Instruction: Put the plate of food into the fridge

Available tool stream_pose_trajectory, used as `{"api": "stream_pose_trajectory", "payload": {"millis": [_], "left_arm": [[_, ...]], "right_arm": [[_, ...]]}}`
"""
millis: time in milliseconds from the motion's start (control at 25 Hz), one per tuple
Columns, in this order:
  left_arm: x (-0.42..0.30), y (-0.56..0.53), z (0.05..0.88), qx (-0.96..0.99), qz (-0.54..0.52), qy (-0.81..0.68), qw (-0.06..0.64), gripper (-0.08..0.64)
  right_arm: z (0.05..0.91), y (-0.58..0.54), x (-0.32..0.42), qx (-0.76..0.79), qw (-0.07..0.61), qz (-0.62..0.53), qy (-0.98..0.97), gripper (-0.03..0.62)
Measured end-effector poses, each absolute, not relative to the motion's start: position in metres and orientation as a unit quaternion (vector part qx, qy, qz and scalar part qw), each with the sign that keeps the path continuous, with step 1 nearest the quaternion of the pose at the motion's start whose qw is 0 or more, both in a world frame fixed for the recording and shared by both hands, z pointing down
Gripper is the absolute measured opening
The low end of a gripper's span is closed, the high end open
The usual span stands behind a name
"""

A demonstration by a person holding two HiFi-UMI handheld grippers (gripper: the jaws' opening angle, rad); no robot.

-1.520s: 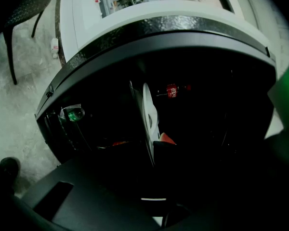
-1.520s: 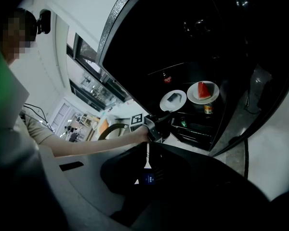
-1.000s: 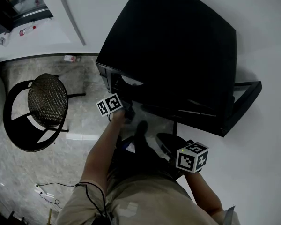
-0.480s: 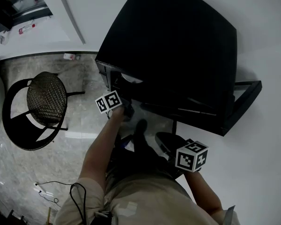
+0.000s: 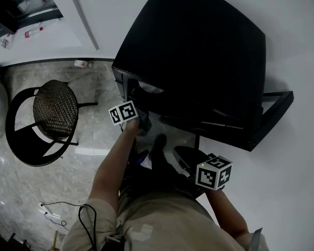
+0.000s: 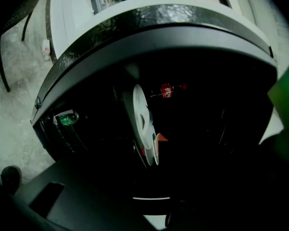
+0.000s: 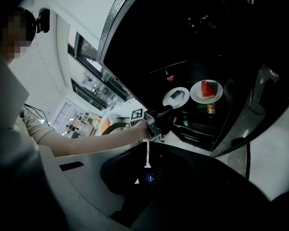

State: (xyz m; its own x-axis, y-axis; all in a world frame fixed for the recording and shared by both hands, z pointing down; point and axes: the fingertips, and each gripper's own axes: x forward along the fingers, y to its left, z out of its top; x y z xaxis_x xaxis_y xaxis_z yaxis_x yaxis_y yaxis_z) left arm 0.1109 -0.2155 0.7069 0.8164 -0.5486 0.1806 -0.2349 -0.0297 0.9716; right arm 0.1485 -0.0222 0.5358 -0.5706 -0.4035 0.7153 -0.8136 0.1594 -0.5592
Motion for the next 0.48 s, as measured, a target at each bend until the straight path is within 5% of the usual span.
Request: {"api": "stream_pose_trajectory", "payload": {"millis": [480], "left_arm": [[0.097, -0.192, 0.695, 0.751, -0.054, -0.252, 0.608, 0.143]], "right_arm": [[0.533, -0.032, 0.130, 0.401, 0.200, 0.490, -0.748, 0.029]]}}
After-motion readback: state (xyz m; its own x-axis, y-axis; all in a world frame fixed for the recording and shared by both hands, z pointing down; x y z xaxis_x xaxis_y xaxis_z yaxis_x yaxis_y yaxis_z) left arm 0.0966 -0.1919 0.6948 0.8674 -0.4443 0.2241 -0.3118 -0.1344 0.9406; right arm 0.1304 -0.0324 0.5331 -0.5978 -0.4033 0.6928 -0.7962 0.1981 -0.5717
